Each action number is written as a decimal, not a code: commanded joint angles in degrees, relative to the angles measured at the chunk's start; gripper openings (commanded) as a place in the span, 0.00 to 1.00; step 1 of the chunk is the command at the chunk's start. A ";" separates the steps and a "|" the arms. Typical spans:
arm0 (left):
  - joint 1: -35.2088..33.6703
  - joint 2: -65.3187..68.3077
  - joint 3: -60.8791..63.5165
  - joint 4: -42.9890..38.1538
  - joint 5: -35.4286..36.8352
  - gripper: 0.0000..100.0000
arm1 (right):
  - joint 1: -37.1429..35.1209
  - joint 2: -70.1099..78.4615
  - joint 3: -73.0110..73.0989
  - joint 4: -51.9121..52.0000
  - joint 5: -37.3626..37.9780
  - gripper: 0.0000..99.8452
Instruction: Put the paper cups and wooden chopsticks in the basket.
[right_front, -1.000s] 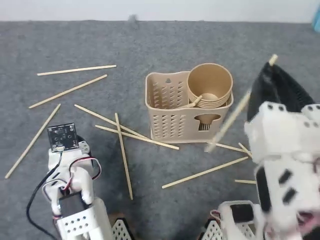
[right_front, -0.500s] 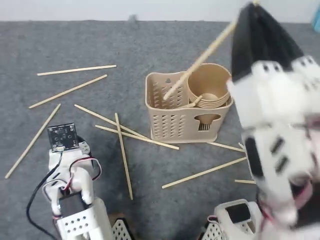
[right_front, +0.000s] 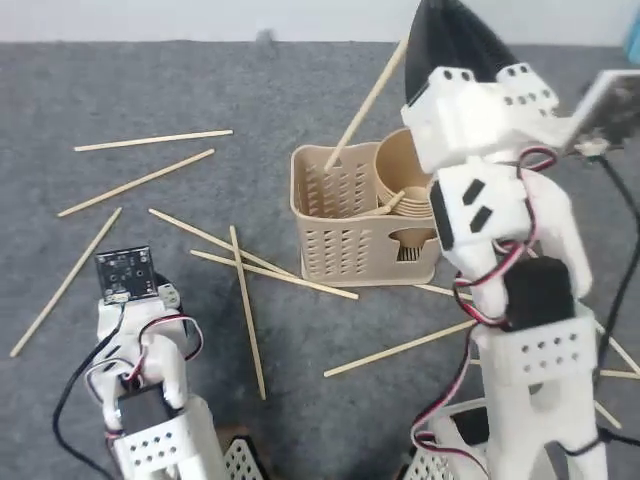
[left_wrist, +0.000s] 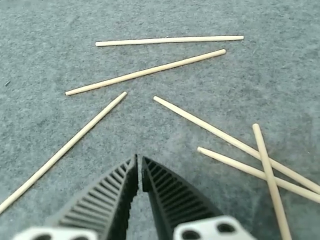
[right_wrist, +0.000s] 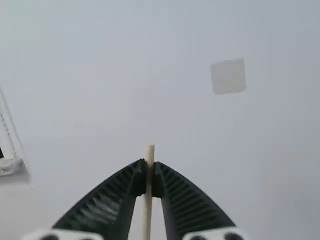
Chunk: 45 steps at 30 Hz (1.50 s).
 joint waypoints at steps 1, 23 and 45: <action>-0.35 0.18 -0.22 0.18 -0.62 0.01 | -0.04 -0.40 4.40 -1.54 4.75 0.01; -0.35 0.18 -0.22 0.18 -0.62 0.01 | -7.43 -20.62 37.54 -1.45 9.93 0.01; -0.35 0.18 -0.40 -0.26 -0.62 0.01 | -5.14 -45.49 18.99 59.74 5.71 0.02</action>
